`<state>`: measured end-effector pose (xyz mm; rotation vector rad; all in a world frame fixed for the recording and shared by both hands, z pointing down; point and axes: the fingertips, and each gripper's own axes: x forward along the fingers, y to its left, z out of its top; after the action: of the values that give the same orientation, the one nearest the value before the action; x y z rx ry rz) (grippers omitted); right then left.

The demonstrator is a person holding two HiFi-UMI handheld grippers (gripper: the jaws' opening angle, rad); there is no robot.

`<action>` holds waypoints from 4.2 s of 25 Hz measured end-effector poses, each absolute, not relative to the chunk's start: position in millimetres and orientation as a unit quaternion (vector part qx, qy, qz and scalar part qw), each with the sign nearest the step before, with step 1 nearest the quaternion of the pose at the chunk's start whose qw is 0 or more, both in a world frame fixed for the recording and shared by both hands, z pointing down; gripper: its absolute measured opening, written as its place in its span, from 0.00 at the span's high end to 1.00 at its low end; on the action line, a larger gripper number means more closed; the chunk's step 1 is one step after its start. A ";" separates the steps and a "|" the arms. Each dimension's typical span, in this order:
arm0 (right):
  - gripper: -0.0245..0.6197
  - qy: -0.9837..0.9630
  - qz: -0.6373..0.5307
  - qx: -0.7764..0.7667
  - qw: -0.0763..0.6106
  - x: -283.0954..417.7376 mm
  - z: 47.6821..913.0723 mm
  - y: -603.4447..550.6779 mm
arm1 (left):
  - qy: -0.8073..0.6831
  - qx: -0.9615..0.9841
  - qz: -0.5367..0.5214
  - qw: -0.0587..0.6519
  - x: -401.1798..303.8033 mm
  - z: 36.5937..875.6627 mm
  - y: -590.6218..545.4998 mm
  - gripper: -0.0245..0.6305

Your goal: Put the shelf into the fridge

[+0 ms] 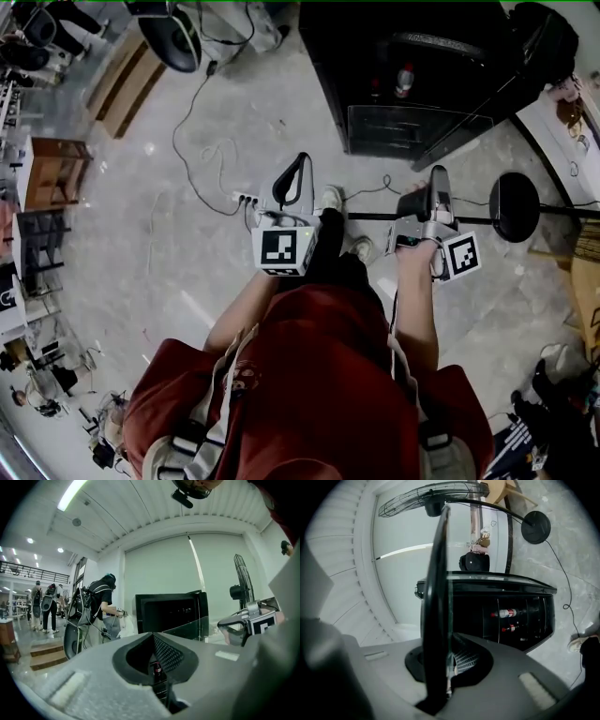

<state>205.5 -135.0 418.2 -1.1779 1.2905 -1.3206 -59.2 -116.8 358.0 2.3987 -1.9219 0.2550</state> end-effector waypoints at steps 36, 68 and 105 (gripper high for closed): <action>0.95 0.506 -0.537 -0.493 0.460 158.7 452.2 -275.7 | -0.596 0.790 0.123 0.079 -78.3 441.5 -209.5 0.96; 0.95 0.519 -0.505 -0.476 0.498 152.7 460.5 -350.2 | -0.598 0.797 0.050 0.062 -49.7 470.0 -202.6 0.96; 0.95 0.514 -0.518 -0.483 0.484 144.9 457.4 -464.4 | -0.599 0.797 0.040 0.065 -47.5 489.9 -190.0 0.96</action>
<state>144.9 -464.4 457.4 -1.1763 1.2522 -1.2611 -47.5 -190.0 489.9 2.4047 -1.8088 0.1211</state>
